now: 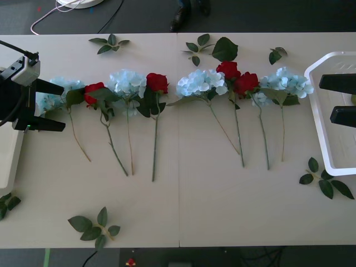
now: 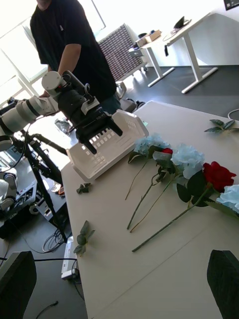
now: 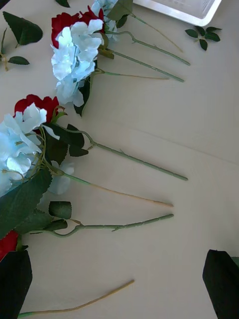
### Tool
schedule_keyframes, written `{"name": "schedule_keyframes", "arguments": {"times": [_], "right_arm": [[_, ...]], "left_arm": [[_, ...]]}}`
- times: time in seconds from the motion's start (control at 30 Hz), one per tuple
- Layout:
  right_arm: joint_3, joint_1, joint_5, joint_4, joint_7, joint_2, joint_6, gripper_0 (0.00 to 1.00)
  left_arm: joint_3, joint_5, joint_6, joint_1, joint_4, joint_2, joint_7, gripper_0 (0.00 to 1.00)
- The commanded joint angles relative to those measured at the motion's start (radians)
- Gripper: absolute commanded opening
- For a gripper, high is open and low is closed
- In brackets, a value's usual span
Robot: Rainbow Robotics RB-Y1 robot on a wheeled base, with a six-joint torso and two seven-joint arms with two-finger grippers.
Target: Place the red flowers into the right box and the blue flowers into the left box. If a person shows an open palm, hand one flower to the person first, then continue sorting.
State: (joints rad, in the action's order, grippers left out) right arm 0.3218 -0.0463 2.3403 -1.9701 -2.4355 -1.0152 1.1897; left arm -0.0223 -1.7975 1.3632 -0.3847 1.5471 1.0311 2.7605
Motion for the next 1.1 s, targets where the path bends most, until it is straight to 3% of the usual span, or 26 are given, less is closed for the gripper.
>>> {"name": "schedule_keyframes", "arguments": {"times": [0.03, 0.33, 0.67, 0.8, 0.9, 1.1], "right_arm": [[0.023, -0.015, 0.016, -0.027, -0.020, -0.045, 0.005, 1.00], [0.006, -0.078, -0.052, -0.016, -0.011, -0.020, -0.030, 1.00], [-0.089, -0.083, -0.401, -0.041, 0.294, -0.028, -0.311, 1.00], [-0.145, -0.066, -0.595, -0.039, 0.504, -0.031, -0.384, 1.00], [-0.196, -0.036, -0.770, -0.033, 0.714, -0.029, -0.406, 1.00], [-0.345, 0.074, -1.018, 0.045, 1.076, -0.029, -0.404, 1.00]], "left_arm": [[-0.007, -0.017, 0.014, 0.083, -0.036, -0.059, -0.055, 1.00], [0.002, -0.037, 0.010, 0.072, -0.039, -0.019, -0.055, 1.00], [-0.004, -0.008, -0.044, 0.040, -0.036, 0.116, -0.071, 1.00], [-0.114, 0.076, -0.061, -0.054, -0.038, 0.159, -0.329, 1.00], [-0.229, 0.090, -0.147, -0.100, -0.038, 0.201, -0.496, 1.00], [-0.464, 0.101, -0.277, -0.215, -0.062, 0.236, -0.852, 1.00]]}}
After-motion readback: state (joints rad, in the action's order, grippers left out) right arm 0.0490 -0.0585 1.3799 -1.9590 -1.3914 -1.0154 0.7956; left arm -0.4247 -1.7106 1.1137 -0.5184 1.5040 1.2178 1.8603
